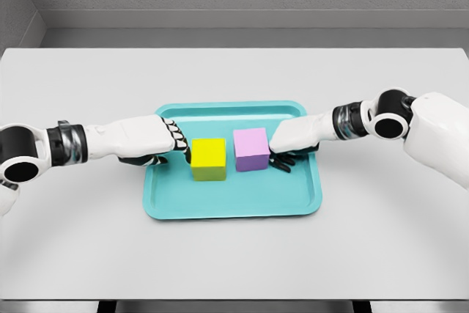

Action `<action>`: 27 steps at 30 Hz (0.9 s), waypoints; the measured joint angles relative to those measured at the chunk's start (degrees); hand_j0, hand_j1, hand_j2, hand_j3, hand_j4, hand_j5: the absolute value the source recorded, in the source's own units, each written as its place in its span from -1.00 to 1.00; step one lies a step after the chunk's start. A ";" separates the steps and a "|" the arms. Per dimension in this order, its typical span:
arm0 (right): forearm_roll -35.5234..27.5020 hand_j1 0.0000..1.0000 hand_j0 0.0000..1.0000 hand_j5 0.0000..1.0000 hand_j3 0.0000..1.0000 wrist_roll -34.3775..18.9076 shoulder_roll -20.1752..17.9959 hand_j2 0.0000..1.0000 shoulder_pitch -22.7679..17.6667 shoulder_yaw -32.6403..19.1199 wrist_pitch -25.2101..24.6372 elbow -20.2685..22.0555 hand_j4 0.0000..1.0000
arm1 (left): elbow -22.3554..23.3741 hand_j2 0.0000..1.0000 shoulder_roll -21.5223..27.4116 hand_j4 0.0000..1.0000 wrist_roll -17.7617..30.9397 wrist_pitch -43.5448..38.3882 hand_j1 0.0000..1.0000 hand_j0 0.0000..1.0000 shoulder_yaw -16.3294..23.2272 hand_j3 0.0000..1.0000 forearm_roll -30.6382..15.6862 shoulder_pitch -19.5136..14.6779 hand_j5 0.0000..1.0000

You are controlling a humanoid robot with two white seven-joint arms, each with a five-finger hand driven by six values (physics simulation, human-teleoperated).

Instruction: Push two cubes

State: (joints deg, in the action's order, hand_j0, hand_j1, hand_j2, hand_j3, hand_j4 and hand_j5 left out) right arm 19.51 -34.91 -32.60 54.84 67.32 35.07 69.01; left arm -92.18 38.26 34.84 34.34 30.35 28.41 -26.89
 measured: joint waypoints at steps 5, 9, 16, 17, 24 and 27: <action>-0.07 -0.70 -0.70 -0.70 -0.70 -0.03 0.00 -0.70 0.00 0.36 0.04 0.51 -0.70 | 0.08 0.28 -0.23 0.28 -0.12 -0.65 0.28 0.28 0.40 0.28 -0.78 0.00 0.28; -0.09 -0.70 -0.70 -0.70 -0.70 0.07 -0.02 -0.70 -0.09 0.44 -0.06 0.54 -0.70 | 0.09 0.28 -0.21 0.28 -0.16 -0.76 0.28 0.28 0.49 0.28 -0.90 0.00 0.28; -1.46 -0.70 -0.70 -0.70 -0.70 -0.14 -0.16 -0.70 -0.09 0.47 -0.07 -0.15 -0.70 | -0.16 0.28 0.24 0.28 -0.17 -0.66 0.28 0.28 0.34 0.28 -1.08 0.44 0.28; -1.94 -0.70 -0.70 -0.70 -0.70 -0.23 -0.16 -0.70 -0.09 0.48 -0.06 -0.39 -0.70 | -0.32 0.28 0.30 0.28 -0.08 -0.28 0.28 0.28 0.32 0.28 -0.72 0.35 0.28; -4.50 -0.69 -0.69 -0.69 -0.69 -0.95 -0.33 -0.69 0.53 0.18 -0.02 -1.97 -0.69 | -3.46 0.28 2.86 0.28 0.15 0.70 0.28 0.28 0.06 0.28 -1.81 0.53 0.28; -6.40 -0.69 -0.69 -0.69 -0.69 -1.66 -0.20 -0.69 1.49 0.16 -0.11 -2.81 -0.69 | -4.16 0.28 3.44 0.28 0.17 0.77 0.28 0.28 0.08 0.28 -2.08 0.62 0.28</action>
State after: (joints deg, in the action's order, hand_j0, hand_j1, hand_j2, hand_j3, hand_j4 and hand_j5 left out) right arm 13.12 -36.57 -32.80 56.34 67.47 34.96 66.20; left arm -96.34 41.70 35.01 35.12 30.42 26.33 -26.28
